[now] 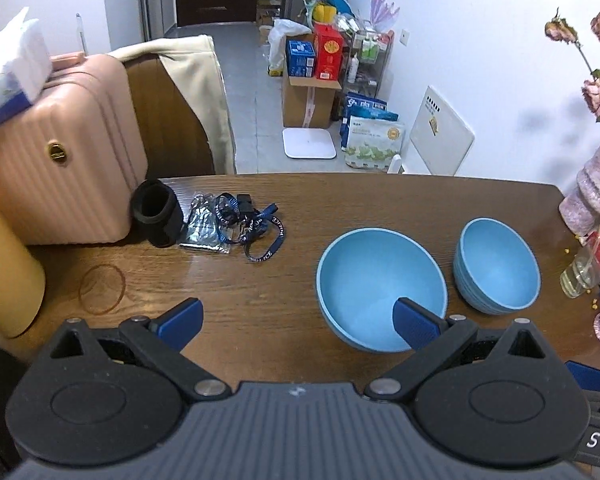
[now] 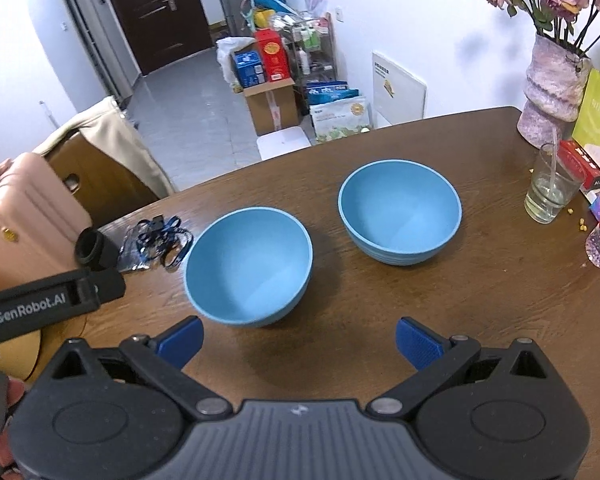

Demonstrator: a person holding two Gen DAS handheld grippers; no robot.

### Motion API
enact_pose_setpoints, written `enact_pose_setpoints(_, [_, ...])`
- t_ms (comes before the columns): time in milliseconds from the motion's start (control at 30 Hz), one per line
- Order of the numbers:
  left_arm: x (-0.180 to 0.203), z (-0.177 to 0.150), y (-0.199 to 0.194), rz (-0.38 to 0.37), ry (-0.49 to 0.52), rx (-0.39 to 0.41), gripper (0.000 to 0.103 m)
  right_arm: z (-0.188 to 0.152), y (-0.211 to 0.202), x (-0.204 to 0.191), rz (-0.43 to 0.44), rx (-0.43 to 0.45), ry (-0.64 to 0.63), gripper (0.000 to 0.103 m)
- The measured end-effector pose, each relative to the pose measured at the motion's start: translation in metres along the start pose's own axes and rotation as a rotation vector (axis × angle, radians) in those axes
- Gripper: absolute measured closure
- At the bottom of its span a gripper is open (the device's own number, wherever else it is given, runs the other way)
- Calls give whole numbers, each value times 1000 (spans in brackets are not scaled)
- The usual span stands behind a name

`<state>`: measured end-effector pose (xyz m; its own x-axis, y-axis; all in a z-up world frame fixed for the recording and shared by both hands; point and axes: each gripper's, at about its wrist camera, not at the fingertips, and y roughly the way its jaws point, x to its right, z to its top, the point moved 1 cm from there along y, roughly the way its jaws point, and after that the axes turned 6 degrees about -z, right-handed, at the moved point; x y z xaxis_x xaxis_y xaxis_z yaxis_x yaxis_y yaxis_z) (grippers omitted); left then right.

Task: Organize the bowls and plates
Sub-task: 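Approach the two remaining blue bowls with both tools open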

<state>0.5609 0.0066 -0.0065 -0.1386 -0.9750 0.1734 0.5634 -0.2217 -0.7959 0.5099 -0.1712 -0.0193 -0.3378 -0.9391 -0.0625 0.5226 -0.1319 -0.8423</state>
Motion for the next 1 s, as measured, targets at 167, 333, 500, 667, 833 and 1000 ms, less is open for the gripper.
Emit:
enact_pose_setpoints(167, [-7, 12, 32, -14, 0, -29, 0, 12, 26, -7, -29, -14, 34, 2])
enact_pose_setpoints(333, [-14, 17, 63, -30, -17, -60, 4, 20, 53, -10, -63, -34, 53, 7])
enact_pose_setpoints(500, [-18, 20, 93, -37, -40, -88, 16, 27, 77, -16, -88, -55, 53, 14])
enact_pose_setpoints(667, [-16, 20, 112, -54, -57, -105, 27, 32, 97, -20, -101, -63, 43, 22])
enact_pose_setpoints(833, [-13, 17, 128, -68, -67, -118, 33, 34, 117, -20, -107, -83, 37, 33])
enact_pose_setpoints(1000, [-12, 15, 141, -74, -73, -133, 44, 34, 134, -19, -110, -101, 37, 43])
